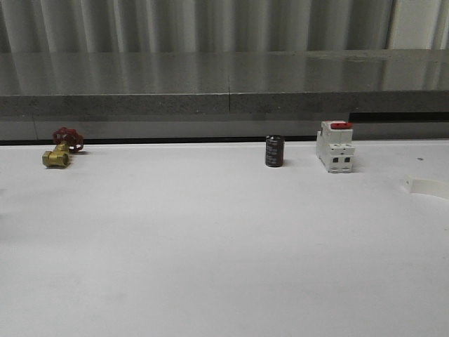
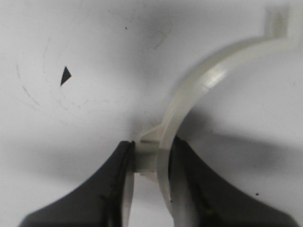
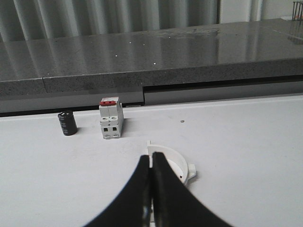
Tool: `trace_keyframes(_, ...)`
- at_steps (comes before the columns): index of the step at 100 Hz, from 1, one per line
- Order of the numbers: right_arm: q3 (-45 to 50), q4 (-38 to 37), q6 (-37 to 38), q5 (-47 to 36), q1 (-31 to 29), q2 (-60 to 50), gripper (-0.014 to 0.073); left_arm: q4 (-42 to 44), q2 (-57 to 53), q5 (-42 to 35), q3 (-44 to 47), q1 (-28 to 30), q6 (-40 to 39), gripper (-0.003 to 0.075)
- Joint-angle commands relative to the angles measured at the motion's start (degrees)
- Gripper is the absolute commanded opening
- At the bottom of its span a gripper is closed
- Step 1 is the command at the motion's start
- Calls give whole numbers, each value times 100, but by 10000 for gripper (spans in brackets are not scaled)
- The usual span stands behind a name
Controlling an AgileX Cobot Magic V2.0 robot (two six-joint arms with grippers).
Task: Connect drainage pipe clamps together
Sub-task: 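Carry the half-clamp with the left gripper to the table center and release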
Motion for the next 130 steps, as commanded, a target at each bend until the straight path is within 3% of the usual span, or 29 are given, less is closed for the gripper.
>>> trace_keyframes(1,-91,-51,-7,-445,-25,-111,-65,-32,-277,5,-155,6,-69,13)
trace_keyframes(25,-91,-51,-7,-445,-25,-111,-65,-192,-409,158,-490,-227,-69,-17)
trace_keyframes(44,-91,-51,-7,-445,-25,-111,-65,-494,-648,373,-948,-955,-69,-17)
trace_keyframes(63,-91,-51,-7,-445,-25,-111,-65,-600,-565,390,-1006,-1797,-832,-17)
trace_keyframes(91,-91,-51,-7,-445,-25,-111,-65,-946,-172,-358,-1006,-2944,-1480,-17)
trace_keyframes(116,-91,-51,-7,-445,-25,-111,-65,-1205,214,-530,-1006,-3395,-1480,-17)
trace_keyframes(124,-91,-51,-7,-445,-25,-111,-65,-1242,224,-553,-1010,-3398,-1480,8)
trace_keyframes(130,-91,-51,-7,-445,-25,-111,-65,-1245,224,-529,-1036,-3398,-1480,74)
